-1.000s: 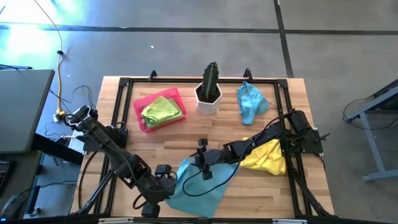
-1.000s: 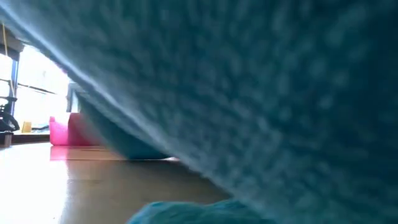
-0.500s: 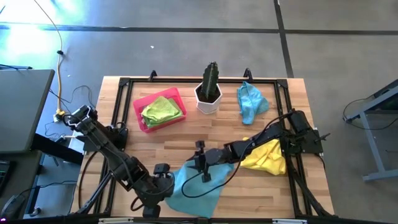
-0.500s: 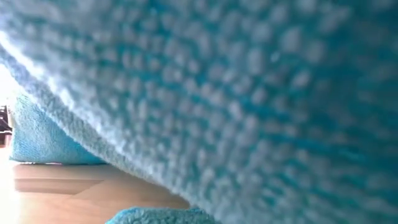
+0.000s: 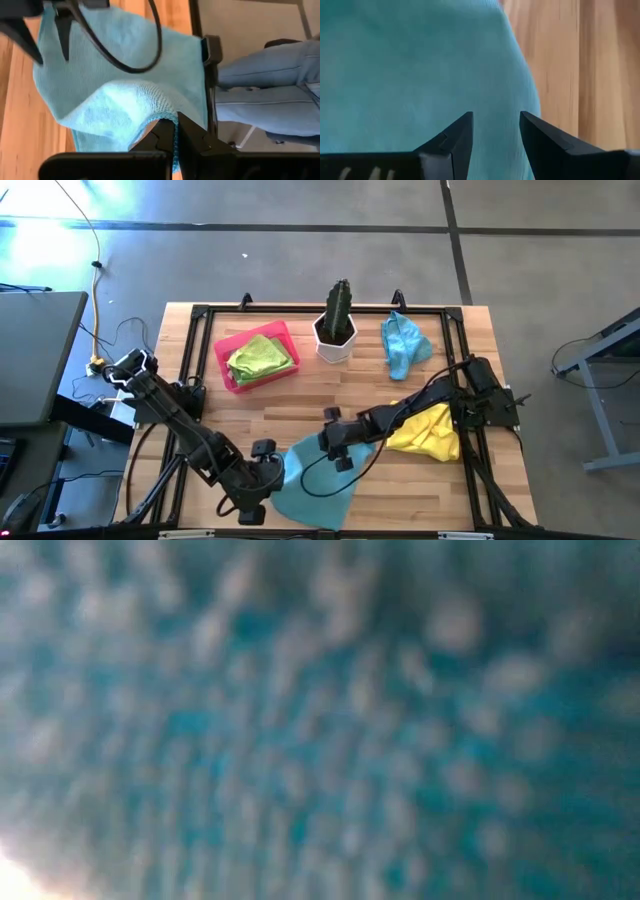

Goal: Fold microfiber towels
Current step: Fold the bottom blue microfiber cloth

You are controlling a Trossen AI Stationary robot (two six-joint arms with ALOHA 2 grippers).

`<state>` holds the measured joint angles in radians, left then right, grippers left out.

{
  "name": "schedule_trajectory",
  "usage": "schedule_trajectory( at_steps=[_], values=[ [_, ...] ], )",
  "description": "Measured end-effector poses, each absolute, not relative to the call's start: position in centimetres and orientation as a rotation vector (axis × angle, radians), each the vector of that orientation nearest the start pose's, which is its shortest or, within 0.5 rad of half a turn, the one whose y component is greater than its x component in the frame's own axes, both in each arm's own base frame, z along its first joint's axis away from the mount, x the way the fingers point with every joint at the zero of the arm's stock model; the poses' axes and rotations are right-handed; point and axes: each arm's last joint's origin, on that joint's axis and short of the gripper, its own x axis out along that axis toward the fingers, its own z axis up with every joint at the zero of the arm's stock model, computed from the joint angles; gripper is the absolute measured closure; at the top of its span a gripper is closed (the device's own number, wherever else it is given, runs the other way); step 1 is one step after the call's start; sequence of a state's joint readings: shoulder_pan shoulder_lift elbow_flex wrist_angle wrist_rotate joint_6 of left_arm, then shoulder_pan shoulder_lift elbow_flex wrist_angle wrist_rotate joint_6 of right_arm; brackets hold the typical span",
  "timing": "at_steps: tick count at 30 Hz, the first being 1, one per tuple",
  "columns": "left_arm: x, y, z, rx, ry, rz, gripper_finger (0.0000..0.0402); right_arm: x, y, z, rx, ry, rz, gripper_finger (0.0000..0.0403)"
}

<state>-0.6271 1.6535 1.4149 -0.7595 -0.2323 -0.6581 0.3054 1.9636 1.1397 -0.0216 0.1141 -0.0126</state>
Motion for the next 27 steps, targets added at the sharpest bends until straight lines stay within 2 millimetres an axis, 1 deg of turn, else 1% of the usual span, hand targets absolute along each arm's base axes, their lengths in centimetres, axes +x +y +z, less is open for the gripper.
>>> schedule_trajectory(
  at_steps=[3,7,11,15,18,21,27],
  values=[
    [28.1,-19.7,27.7,-0.185,0.998,-0.023,0.0401,37.3,11.6,13.2,-0.117,0.908,0.177,0.0247],
    [27.8,-19.4,26.4,-0.189,1.036,0.013,0.0401,36.6,12.5,12.9,0.021,0.982,0.249,0.0247],
    [27.7,-18.9,25.3,-0.204,1.065,0.053,0.0401,36.2,13.8,12.9,0.125,1.009,0.342,0.0247],
    [27.6,-18.6,25.1,-0.198,1.076,0.074,0.0401,35.8,15.1,13.1,0.155,1.005,0.425,0.0247],
    [27.6,-18.6,25.1,-0.195,1.080,0.076,0.0401,35.6,15.8,13.3,0.134,0.990,0.498,0.0247],
    [27.5,-18.7,25.1,-0.194,1.080,0.072,0.0401,35.9,16.2,13.7,0.082,0.959,0.517,0.0247],
    [27.3,-19.0,25.1,-0.207,1.078,0.069,0.0401,37.6,15.5,15.2,-0.106,0.817,0.422,0.0247]
  ],
)
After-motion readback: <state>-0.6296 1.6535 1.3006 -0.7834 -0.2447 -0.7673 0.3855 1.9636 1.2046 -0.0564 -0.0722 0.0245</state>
